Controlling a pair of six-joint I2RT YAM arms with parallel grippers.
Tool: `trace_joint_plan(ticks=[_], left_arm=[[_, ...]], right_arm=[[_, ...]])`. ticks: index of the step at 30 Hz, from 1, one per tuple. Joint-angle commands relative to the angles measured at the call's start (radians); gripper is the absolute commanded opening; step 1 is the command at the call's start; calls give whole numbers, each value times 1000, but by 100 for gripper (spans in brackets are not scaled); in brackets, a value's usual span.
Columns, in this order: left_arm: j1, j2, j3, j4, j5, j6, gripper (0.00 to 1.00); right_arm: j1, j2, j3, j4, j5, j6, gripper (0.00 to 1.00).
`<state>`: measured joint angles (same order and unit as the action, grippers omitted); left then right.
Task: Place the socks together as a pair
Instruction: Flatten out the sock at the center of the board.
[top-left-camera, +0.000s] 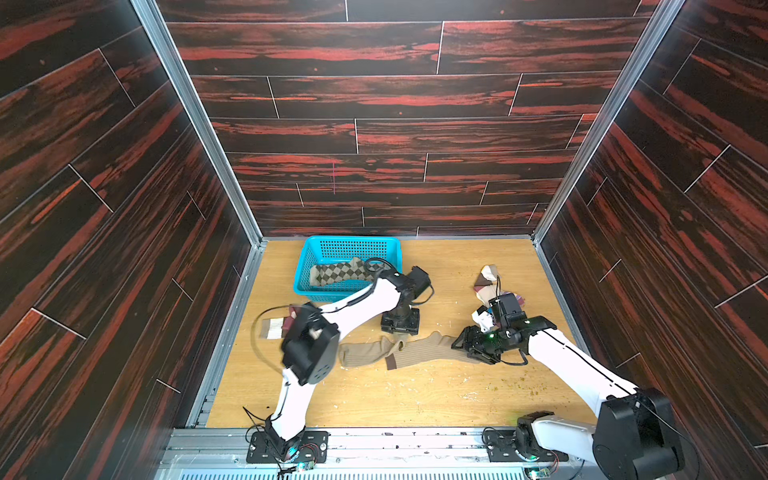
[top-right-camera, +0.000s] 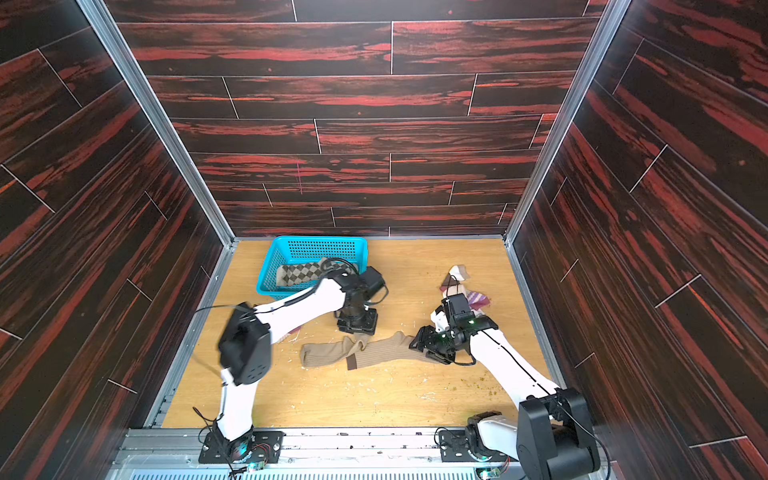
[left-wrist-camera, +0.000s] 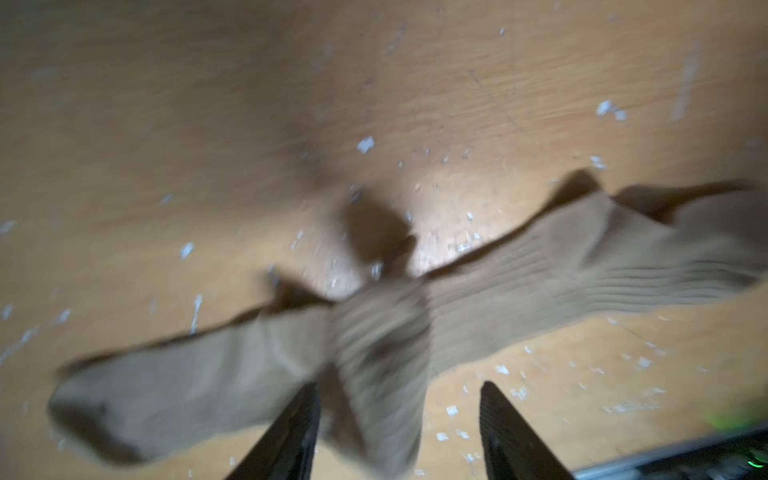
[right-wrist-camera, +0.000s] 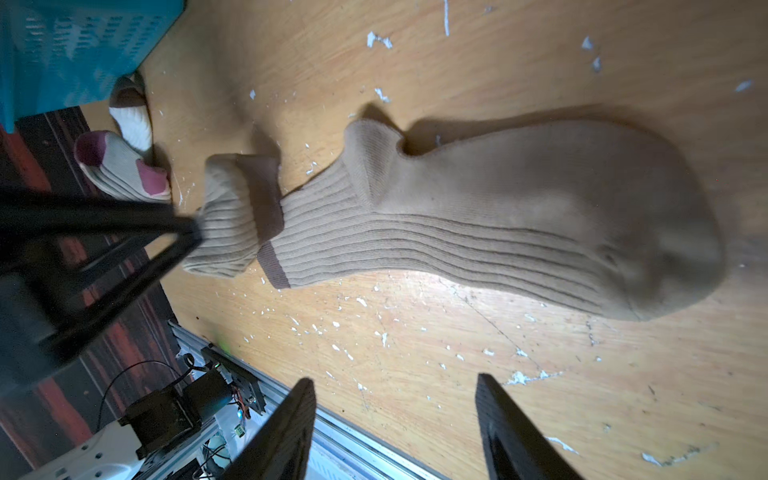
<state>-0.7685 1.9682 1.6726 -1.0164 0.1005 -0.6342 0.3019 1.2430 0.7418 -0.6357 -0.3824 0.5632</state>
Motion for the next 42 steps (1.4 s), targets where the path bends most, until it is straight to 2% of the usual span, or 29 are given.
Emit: trace_joint_plan(ticks=[1,3,6,10,15,22,27,31,37,42], left_arm=[[3,-225,-119,43,-15,-120,69],[6,-337,-228,52,-39,-173,79],[22,-488,-384,55,-71,-237,85],[62,-666,-610,139,-177,-332,86],[145,-708,-749,181,-170,-332,84],[190,-599,-791,205,-192,-297,70],[210,-528,-824,276,-156,-294,49],[220,-505,-843,263,-163,-300,39],[227,-538,-833,224,-179,-277,9],[229,-664,-798,138,-242,-271,5]], right_arm=[[6,14,-13,5,-12,1,64],[9,15,-9,6,-16,-6,64],[13,16,2,8,-22,-20,65],[18,31,19,14,-37,-33,67],[31,47,49,12,-48,-47,68],[36,50,71,-7,-53,-62,68],[36,40,64,-13,-48,-62,68],[37,22,59,-23,-41,-60,67],[36,12,62,-24,-35,-60,68],[36,17,60,-19,-33,-62,68]])
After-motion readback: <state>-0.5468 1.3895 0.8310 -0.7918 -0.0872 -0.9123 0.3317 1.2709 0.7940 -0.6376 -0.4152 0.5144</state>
